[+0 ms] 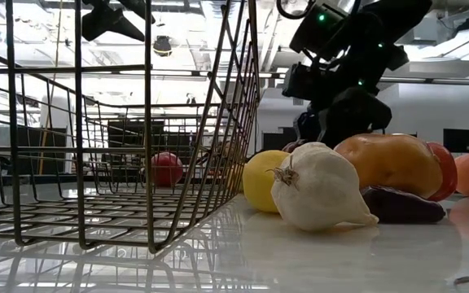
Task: Sort produce into baskets
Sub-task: Put the apple into the top wire basket
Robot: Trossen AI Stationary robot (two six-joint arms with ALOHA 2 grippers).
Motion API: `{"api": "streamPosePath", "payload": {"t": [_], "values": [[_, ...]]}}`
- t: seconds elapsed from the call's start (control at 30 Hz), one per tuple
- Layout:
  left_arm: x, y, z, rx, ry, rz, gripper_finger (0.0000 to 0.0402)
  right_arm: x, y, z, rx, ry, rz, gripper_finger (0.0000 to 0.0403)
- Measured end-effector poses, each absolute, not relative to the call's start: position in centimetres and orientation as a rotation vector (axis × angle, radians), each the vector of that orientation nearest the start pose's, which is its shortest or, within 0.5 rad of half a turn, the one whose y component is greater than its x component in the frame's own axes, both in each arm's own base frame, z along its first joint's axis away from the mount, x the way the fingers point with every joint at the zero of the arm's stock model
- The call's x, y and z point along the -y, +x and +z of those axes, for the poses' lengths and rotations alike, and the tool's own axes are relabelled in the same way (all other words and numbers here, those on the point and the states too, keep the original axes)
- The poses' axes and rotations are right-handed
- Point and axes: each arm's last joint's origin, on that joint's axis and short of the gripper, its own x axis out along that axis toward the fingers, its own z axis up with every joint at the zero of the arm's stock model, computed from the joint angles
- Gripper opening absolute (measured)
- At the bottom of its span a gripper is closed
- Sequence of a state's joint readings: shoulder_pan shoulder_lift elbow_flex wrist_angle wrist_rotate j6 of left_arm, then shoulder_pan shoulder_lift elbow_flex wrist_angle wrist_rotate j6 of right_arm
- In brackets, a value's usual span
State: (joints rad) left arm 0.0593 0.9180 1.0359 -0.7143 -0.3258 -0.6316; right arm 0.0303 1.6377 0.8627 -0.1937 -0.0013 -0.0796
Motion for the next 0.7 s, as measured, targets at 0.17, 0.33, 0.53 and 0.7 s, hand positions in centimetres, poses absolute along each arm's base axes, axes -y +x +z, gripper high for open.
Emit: {"api": "streamPosePath", "payload": {"t": [0.17,0.33,0.53,0.7], "values": [[-1.9,17.3,34.7,-0.472,-0.521,0.534,0.019,-0.4,30.6,17.2,-0.925,-0.079,0.05,0.032],[-1.9,17.0,35.1,-0.438,-0.522,0.534,0.019,0.8,29.6,19.8,-0.912,-0.048,-0.028,0.0324],[-2.1,16.3,35.5,-0.388,-0.502,0.592,0.019,2.8,29.9,25.3,-0.715,-0.013,-0.125,0.0326],[-2.5,16.5,35.6,-0.376,-0.484,0.602,0.019,5.5,31.7,28.7,-0.467,0.075,-0.226,0.0326]]}}
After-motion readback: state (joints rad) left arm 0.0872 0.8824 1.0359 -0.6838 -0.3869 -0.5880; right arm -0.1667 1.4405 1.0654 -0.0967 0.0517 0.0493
